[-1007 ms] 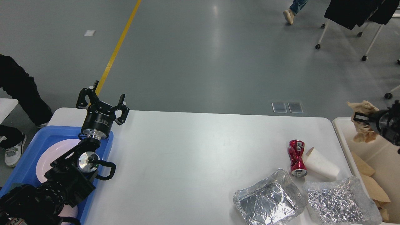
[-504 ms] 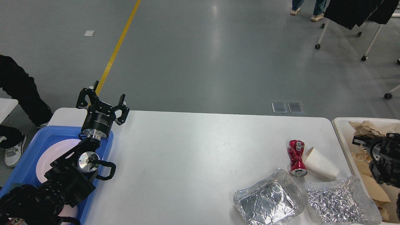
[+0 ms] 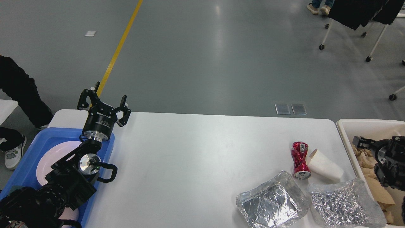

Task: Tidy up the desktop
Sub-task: 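Move the right gripper down toward the foil wrapper beside the can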

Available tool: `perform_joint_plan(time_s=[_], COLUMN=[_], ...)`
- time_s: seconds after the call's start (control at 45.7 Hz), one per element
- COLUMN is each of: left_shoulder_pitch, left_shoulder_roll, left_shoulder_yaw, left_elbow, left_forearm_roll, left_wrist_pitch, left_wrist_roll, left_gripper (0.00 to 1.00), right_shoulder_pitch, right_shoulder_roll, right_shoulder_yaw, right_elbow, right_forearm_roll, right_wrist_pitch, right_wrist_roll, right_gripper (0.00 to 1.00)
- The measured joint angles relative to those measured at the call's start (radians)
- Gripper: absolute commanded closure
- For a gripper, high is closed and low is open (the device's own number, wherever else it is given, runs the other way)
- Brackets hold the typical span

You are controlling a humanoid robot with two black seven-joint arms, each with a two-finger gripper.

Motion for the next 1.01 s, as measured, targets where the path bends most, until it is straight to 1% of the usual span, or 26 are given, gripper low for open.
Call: perform_joint_plan(time_s=[0.131, 0.263, 0.328, 0.394, 0.46, 0.525, 0.613, 0.722, 0.832, 0.854, 0.941, 1.007], left_shoulder_pitch=[0.0, 0.0, 0.0, 0.0, 0.0, 0.0, 0.0, 0.0, 0.0, 0.0, 0.0, 0.0], left_shoulder_roll=[0.0, 0.0, 0.0, 0.0, 0.0, 0.0, 0.0, 0.0, 0.0, 0.0, 0.0, 0.0], left_shoulder_yaw=[0.0, 0.0, 0.0, 0.0, 0.0, 0.0, 0.0, 0.0, 0.0, 0.0, 0.0, 0.0], left_elbow=[0.0, 0.0, 0.0, 0.0, 0.0, 0.0, 0.0, 0.0, 0.0, 0.0, 0.0, 0.0], left_forearm_roll=[0.0, 0.0, 0.0, 0.0, 0.0, 0.0, 0.0, 0.0, 0.0, 0.0, 0.0, 0.0], left_wrist_pitch=[0.0, 0.0, 0.0, 0.0, 0.0, 0.0, 0.0, 0.0, 0.0, 0.0, 0.0, 0.0], left_wrist_roll=[0.0, 0.0, 0.0, 0.0, 0.0, 0.0, 0.0, 0.0, 0.0, 0.0, 0.0, 0.0], left_gripper=[0.03, 0.03, 0.03, 0.03, 0.03, 0.03, 0.03, 0.03, 0.03, 0.03, 0.03, 0.03], right_shoulder_pitch=[0.048, 0.15, 0.222, 0.311, 0.415, 0.542, 0.697, 0.855, 0.963, 0.992, 1.038, 1.046], right_shoulder_roll=[0.008, 0.046, 0.063, 0.077, 0.085, 0.083, 0.075, 0.073, 0.076, 0.078, 0.08, 0.074], right_shoulder_yaw=[0.001, 0.005, 0.015, 0.023, 0.027, 0.03, 0.031, 0.032, 0.033, 0.034, 0.045, 0.048], right_elbow=[-0.001, 0.011, 0.037, 0.106, 0.222, 0.378, 0.603, 0.892, 1.158, 1.24, 1.381, 1.428], right_forearm_roll=[0.0, 0.0, 0.002, 0.003, 0.003, 0.003, 0.001, -0.018, -0.067, -0.088, -0.114, -0.118], right_wrist_pitch=[0.001, 0.008, 0.015, 0.023, 0.035, 0.052, 0.074, 0.085, 0.087, 0.087, 0.079, 0.073], right_wrist_roll=[0.001, 0.01, 0.02, 0.045, 0.087, 0.13, 0.164, 0.175, 0.177, 0.177, 0.176, 0.172], right_gripper=[0.0, 0.0, 0.0, 0.0, 0.0, 0.0, 0.0, 0.0, 0.0, 0.0, 0.0, 0.0])
